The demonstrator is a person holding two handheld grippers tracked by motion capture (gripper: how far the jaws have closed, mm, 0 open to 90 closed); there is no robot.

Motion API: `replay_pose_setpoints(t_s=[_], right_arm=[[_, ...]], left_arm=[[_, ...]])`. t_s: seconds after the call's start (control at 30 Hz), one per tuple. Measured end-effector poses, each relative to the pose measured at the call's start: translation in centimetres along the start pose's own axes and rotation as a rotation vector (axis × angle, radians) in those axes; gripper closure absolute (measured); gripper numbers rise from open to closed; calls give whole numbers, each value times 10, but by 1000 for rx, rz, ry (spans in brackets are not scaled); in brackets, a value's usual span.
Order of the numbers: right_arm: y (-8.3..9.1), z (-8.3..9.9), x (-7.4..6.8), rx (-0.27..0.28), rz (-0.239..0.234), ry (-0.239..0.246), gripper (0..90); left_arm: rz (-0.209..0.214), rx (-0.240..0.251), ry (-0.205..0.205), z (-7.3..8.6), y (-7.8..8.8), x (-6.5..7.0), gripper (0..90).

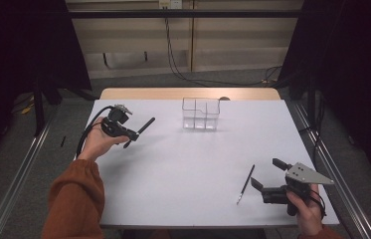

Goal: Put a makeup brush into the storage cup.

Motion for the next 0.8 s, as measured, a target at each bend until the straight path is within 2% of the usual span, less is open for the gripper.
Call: replay_pose_setpoints(t_s=[0.03,0.1,0.23,0.3,0.33,0.5,0.6,0.7,0.8], right_arm=[[0,0,0,0,0,1,0],[0,0,0,0,1,0,0],[0,0,0,-1,1,-1,0],[0,0,0,1,1,-3,0],[0,0,0,0,2,-4,0],[0,0,0,-3,3,-2,0],[0,0,0,-1,2,-2,0],[0,0,0,-1,4,-3,0],[0,0,0,-2,1,-1,0]], left_arm=[[17,16,5,0,1,1,769],[10,37,4,1,1,2,769],[32,86,18,5,1,7,769],[30,103,20,6,1,9,769],[12,121,14,6,1,11,769],[21,195,38,4,3,20,769],[10,223,34,4,5,24,769],[29,266,49,3,8,30,769],[37,295,47,3,10,35,769]])
Point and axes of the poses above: each handheld gripper's, and its own axes: y roughly backward along the jaws, z roughly out of its underside, x roughly to its right, the point moved 6 cm from there along -y, roughly forward along the jaws
